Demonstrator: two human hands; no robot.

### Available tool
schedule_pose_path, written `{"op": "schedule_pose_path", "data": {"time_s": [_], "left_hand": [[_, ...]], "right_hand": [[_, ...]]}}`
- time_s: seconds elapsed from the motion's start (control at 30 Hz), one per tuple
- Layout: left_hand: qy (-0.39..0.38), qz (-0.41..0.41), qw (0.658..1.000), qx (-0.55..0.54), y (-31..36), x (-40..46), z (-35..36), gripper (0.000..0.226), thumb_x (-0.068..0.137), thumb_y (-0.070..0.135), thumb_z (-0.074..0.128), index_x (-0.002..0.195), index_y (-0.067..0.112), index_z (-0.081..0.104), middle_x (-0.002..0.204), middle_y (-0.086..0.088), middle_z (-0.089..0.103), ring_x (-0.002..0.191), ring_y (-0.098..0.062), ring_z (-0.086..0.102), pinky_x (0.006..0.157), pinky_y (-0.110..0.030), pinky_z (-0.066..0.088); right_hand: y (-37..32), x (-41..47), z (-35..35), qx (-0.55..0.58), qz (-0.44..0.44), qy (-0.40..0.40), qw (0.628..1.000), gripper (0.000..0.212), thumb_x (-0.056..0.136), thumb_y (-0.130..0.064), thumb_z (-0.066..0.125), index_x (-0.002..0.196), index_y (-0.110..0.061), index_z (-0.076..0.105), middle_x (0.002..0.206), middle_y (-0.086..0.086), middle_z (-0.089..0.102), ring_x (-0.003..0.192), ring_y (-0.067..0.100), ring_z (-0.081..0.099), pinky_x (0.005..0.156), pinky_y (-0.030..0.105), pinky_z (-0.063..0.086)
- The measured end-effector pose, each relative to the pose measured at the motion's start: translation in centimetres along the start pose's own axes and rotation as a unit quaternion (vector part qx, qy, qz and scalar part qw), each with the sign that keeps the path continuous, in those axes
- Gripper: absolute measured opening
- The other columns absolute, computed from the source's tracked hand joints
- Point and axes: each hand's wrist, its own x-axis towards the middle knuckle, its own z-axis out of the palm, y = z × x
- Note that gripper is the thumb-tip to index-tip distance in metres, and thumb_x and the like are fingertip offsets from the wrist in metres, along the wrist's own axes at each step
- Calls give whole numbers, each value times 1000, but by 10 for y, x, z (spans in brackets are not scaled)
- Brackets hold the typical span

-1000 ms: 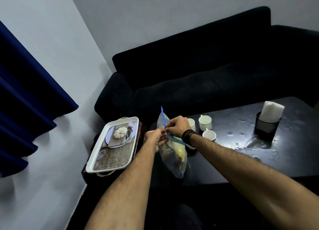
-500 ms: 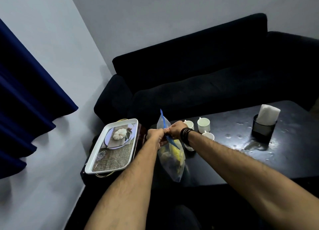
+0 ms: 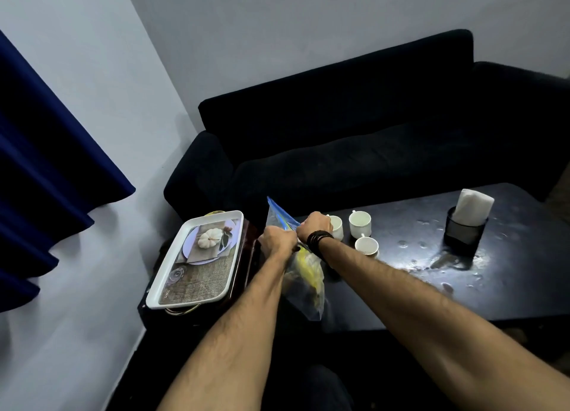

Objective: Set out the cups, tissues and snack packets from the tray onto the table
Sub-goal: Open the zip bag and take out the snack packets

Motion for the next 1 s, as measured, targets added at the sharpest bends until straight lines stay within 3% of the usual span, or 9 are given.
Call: {"op": "schedule_pose_path", "data": {"time_s": [0.1, 0.17, 0.3, 0.37, 0.53, 0.67, 0.73, 0.83, 1.0], "left_hand": [[-16, 11, 1000, -14, -4, 0, -5, 27, 81, 23, 62, 97, 7, 78, 96, -18, 75, 98, -31, 71, 78, -26, 52], [-35, 15, 998, -44, -8, 3, -8, 24, 84, 18, 57, 81, 3, 77, 73, -14, 74, 70, -27, 75, 72, -28, 59], [-88, -10, 989, -116, -12, 6, -11, 38, 91, 17, 61, 54, 7, 56, 47, -12, 56, 38, -22, 55, 52, -34, 53], [-104, -19, 989, -107, -15, 4, -12, 36, 89, 24, 65, 59, 5, 61, 50, -13, 59, 42, -25, 58, 50, -33, 51], [-42, 82, 995, 45, -20, -4, -19, 41, 89, 33, 57, 92, -5, 74, 95, -25, 72, 95, -37, 68, 78, -35, 52], [-22, 67, 994, 84, -46, 0, -37, 42, 89, 32, 56, 89, -7, 72, 95, -26, 71, 91, -38, 67, 64, -31, 39], [-36, 63, 994, 82, -58, 5, -46, 43, 89, 33, 56, 82, -6, 72, 87, -25, 72, 86, -36, 69, 62, -31, 45], [-70, 65, 991, 90, -60, 7, -47, 45, 84, 41, 59, 75, 0, 75, 80, -19, 74, 81, -35, 73, 73, -38, 60], [-150, 73, 974, 151, -42, 0, -40, 66, 59, 50, 55, 101, 2, 73, 104, -21, 72, 92, -35, 71, 83, -45, 60]], "right_hand": [[2, 2, 2, -23, -24, -15, 999, 21, 81, -14, 61, 94, -4, 73, 103, 19, 72, 103, 35, 66, 81, 33, 52], [1, 4, 0, -16, -47, -44, 998, 19, 80, -13, 60, 91, -9, 76, 101, 15, 74, 100, 32, 67, 81, 31, 52], [-3, 8, -8, -30, -65, -127, 989, 24, 82, -35, 69, 87, -13, 75, 83, 5, 70, 65, 13, 61, 50, 19, 43], [-2, 9, -9, -57, -80, -135, 986, 16, 80, -30, 70, 84, -15, 72, 85, 6, 70, 61, 10, 57, 44, 16, 38], [-1, 5, -11, -153, -154, -23, 976, 24, 78, -21, 64, 98, -8, 66, 110, 20, 65, 103, 39, 63, 80, 36, 50], [18, 18, -41, -188, -100, 33, 976, 31, 79, -14, 58, 108, -4, 64, 116, 23, 63, 107, 42, 62, 84, 40, 52], [23, 22, -48, -164, -90, 17, 982, 30, 75, -14, 57, 102, -7, 68, 111, 21, 66, 103, 40, 63, 82, 37, 52], [17, 17, -42, -146, -112, -16, 983, 28, 71, -17, 60, 99, -15, 66, 109, 13, 68, 102, 35, 64, 80, 33, 51], [8, 13, -23, -178, -181, -57, 965, 24, 77, -41, 71, 96, -26, 69, 104, 6, 69, 97, 29, 66, 74, 32, 48]]}}
